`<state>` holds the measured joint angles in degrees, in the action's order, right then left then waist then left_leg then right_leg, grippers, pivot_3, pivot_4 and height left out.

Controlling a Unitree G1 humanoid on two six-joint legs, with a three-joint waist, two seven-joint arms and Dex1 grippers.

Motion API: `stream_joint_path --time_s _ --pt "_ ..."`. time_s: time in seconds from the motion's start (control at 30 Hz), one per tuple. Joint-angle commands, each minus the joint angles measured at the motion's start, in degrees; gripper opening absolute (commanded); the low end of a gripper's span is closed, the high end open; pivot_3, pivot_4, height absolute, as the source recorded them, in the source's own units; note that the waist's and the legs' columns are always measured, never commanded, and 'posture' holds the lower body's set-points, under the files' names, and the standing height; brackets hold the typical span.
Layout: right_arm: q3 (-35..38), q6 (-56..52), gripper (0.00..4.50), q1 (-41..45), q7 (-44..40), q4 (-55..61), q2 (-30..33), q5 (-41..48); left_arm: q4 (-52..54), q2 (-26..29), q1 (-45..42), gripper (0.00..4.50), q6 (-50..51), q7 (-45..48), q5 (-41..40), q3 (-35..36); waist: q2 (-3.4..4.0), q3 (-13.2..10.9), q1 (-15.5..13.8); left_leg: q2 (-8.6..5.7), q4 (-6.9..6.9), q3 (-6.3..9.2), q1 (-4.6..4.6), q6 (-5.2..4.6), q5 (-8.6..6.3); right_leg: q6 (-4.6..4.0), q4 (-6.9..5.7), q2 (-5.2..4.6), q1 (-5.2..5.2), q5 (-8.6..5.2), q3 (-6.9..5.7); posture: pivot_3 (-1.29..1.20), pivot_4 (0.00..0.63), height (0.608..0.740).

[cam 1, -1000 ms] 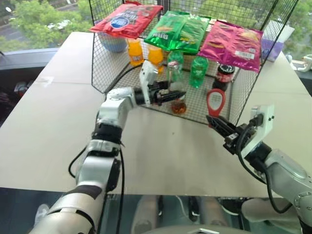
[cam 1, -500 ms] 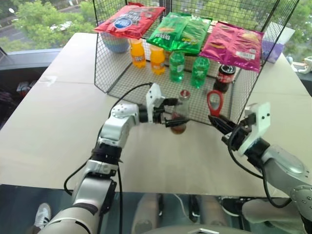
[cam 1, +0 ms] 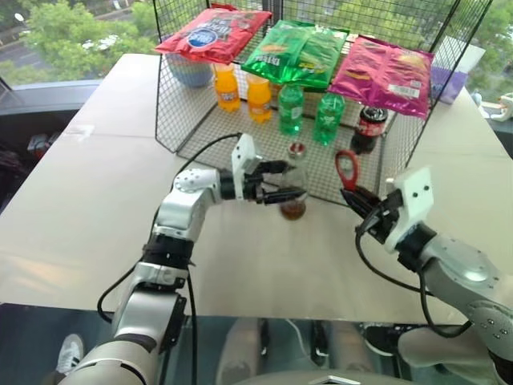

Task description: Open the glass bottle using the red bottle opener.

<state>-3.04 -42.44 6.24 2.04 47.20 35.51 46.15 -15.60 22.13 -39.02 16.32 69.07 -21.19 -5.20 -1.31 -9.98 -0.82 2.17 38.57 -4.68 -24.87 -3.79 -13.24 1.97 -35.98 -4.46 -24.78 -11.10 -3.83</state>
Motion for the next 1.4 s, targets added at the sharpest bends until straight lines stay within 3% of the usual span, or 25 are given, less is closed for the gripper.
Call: stream_joint_path --time_s 0.03,0.37,0.57,0.83,0.9,1.0,1.4 --pt "-1.7 0.3 0.0 1.8 -1.2 2.1 0.4 -5.6 2.6 0.2 -1.1 2.36 0.2 1.0 -1.4 0.4 0.0 0.0 0.0 0.0 0.0 0.0 0.0 0.0 0.0 0.0 0.0 0.0 0.0 0.0 0.0 0.0 0.15 0.74" --pt "-7.2 2.9 0.0 6.1 -3.1 0.3 0.1 -23.3 3.2 0.0 -1.7 2.36 -0.9 2.6 -1.0 -0.3 0.0 0.0 0.0 -0.02 0.0 -0.02 -0.02 0.0 0.0 0.05 0.0 0.01 -0.01 0.03 0.0 0.0 0.15 0.74" --pt "-15.1 9.7 0.0 11.3 -5.1 -3.0 2.7 -41.2 3.6 -0.1 -1.3 2.36 -2.2 3.0 0.1 -1.3 0.0 0.0 0.0 -0.01 0.02 -0.03 0.0 0.01 0.01 0.03 -0.01 0.01 -0.02 -0.02 0.0 0.0 0.15 0.74" --pt "-16.7 15.6 0.0 7.9 -8.3 -6.5 0.3 -51.2 2.8 -0.1 -2.3 2.36 -5.4 2.5 2.1 -2.2 0.0 0.0 0.0 -0.03 0.04 -0.08 -0.03 0.02 0.01 0.07 0.0 0.0 -0.02 0.01 0.01 0.0 0.15 0.74" --pt "-15.8 15.8 0.0 7.2 -8.8 -6.6 -1.0 -52.0 3.0 0.0 -1.7 3.37 -4.7 2.5 2.0 -2.2 0.0 0.0 0.1 -0.02 0.06 -0.09 -0.02 0.02 0.01 0.07 -0.01 0.01 -0.02 0.01 0.01 0.0 0.15 0.74" --pt "-15.1 15.9 0.0 6.6 -9.7 -6.8 -2.3 -53.1 2.8 -0.3 -1.3 4.47 -4.2 2.2 1.7 -1.8 0.0 0.0 0.1 0.01 0.07 -0.08 0.03 0.02 0.01 0.04 -0.09 0.04 -0.01 -0.01 0.01 0.0 0.15 0.74" --pt "-13.1 17.5 0.0 6.1 -12.8 -7.6 -6.0 -57.3 4.9 0.6 -1.8 4.47 0.9 2.6 -2.8 -0.3 0.0 0.0 0.0 0.02 0.13 -0.08 0.04 0.03 0.02 0.04 -0.19 0.04 -0.02 -0.01 0.02 0.0 0.15 0.74"
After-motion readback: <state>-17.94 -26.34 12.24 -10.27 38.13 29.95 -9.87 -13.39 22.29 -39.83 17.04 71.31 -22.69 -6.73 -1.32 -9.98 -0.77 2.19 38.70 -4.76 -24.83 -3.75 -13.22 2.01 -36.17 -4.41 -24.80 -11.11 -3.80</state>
